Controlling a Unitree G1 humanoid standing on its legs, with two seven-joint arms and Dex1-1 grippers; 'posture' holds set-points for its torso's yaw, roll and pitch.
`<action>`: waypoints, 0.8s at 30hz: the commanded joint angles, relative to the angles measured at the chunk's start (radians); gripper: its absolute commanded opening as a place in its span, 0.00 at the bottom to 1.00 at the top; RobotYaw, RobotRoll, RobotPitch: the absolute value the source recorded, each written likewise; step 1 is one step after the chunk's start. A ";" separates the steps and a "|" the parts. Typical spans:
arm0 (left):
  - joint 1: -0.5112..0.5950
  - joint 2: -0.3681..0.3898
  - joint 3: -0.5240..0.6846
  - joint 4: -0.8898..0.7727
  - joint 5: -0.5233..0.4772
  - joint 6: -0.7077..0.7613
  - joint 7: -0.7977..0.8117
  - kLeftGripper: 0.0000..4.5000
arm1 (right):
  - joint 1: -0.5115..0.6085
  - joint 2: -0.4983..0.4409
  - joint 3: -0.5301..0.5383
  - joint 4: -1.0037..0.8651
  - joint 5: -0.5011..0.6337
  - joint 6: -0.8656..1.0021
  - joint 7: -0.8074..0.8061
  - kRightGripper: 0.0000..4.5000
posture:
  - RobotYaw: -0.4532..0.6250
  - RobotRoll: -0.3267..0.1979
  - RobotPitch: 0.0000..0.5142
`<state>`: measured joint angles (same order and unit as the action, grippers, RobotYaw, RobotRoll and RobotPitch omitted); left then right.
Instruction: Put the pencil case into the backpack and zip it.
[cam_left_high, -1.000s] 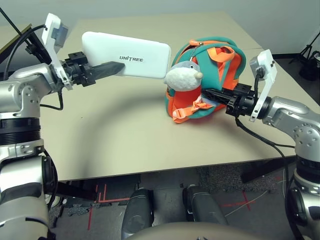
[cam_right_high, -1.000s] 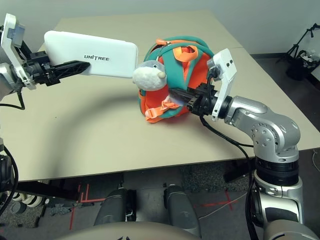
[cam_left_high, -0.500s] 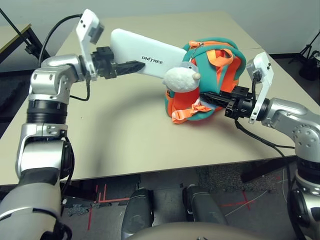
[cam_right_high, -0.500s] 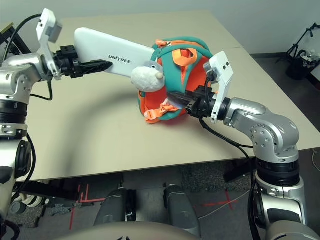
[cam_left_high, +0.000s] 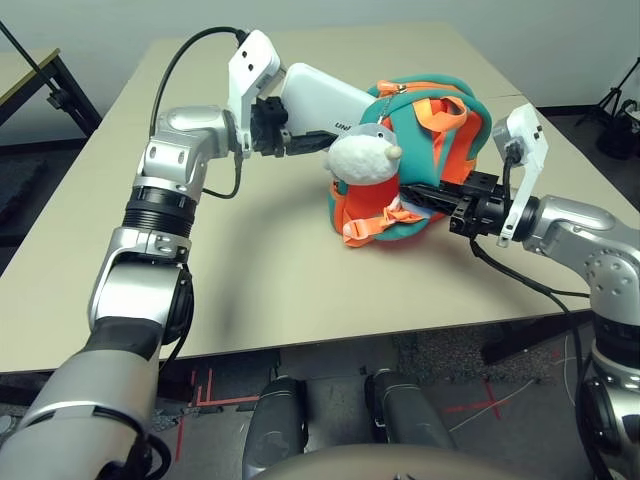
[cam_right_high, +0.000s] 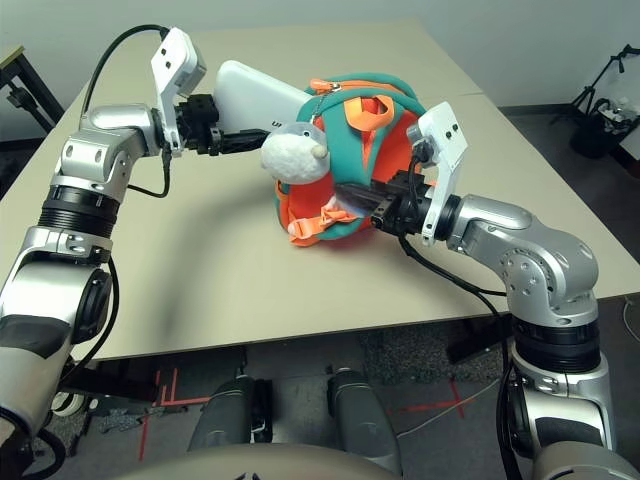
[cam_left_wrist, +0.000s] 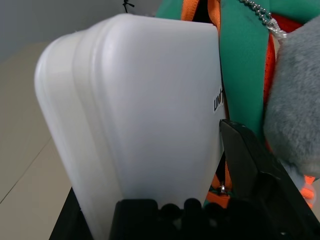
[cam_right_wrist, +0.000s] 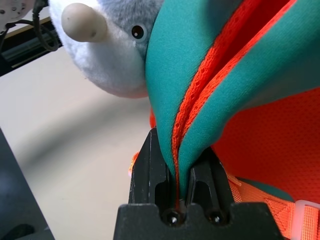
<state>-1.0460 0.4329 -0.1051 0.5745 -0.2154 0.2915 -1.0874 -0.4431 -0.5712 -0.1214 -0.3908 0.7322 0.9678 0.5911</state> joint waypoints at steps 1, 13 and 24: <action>-0.028 -0.037 -0.001 0.033 0.010 -0.036 0.007 0.73 | 0.010 -0.007 0.013 0.013 -0.030 -0.005 -0.025 0.03 | 0.22 0.62 0.09; -0.063 -0.167 -0.022 0.155 0.059 -0.120 0.019 0.73 | 0.029 -0.017 -0.013 -0.011 -0.047 0.003 -0.052 0.03 | 0.17 0.62 0.10; -0.105 -0.129 -0.007 0.178 0.082 -0.077 0.004 1.00 | 0.027 -0.014 -0.006 -0.009 -0.046 -0.002 -0.058 0.03 | 0.18 0.62 0.10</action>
<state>-1.1323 0.2872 -0.1110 0.7646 -0.1417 0.1976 -1.0625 -0.4180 -0.5785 -0.1305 -0.3898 0.6860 0.9664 0.5317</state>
